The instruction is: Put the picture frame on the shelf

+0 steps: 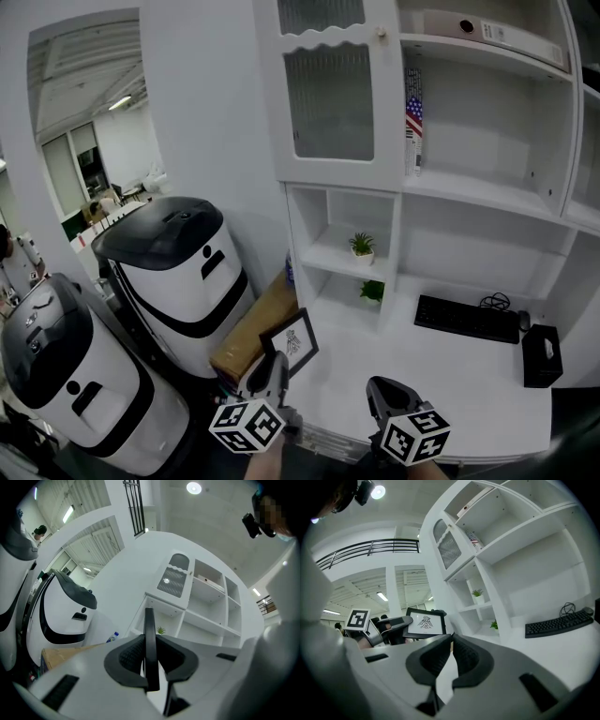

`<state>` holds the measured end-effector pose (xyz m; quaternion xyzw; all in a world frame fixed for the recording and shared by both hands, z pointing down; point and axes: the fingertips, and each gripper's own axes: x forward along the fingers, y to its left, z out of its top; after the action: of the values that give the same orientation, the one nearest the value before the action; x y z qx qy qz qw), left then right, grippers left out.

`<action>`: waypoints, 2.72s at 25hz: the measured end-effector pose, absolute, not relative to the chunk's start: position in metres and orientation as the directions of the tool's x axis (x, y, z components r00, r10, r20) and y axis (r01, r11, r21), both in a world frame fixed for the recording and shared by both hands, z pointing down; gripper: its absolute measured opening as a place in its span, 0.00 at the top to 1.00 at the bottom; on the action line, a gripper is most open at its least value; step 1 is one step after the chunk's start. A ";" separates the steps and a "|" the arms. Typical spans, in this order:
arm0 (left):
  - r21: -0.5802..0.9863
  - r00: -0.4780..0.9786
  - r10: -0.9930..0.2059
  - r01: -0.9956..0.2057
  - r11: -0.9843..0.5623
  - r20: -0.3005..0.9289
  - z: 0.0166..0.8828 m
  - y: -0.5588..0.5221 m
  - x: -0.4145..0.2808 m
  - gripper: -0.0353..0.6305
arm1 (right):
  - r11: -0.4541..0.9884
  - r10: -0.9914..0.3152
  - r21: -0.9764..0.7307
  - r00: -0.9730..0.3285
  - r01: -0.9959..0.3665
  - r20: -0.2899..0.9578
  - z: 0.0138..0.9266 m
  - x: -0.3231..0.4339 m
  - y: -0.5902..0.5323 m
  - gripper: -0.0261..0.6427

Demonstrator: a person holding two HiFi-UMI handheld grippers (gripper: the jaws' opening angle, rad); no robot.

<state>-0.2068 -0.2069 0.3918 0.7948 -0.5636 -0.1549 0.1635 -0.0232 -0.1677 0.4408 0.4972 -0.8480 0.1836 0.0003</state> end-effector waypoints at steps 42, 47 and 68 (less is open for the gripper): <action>0.362 0.242 -0.938 -0.875 -0.322 -0.249 0.311 -0.453 -0.172 0.85 | 0.515 -0.815 -0.283 -0.565 -0.809 0.131 0.412 -0.012 -0.353 0.96; 0.358 0.251 -0.934 -0.873 -0.332 -0.254 0.315 -0.475 -0.164 0.85 | 0.495 -0.820 -0.297 -0.552 -0.817 0.151 0.422 -0.009 -0.360 0.96; 0.280 0.211 -0.949 -0.920 -0.274 -0.236 0.337 -0.512 -0.161 0.85 | 0.442 -0.832 -0.328 -0.518 -0.835 0.198 0.443 0.008 -0.370 0.96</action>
<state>-0.1607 -0.5124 0.3373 0.7772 -0.6011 -0.1819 0.0392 0.0075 -0.3699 0.4432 0.4908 -0.8491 0.1953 0.0035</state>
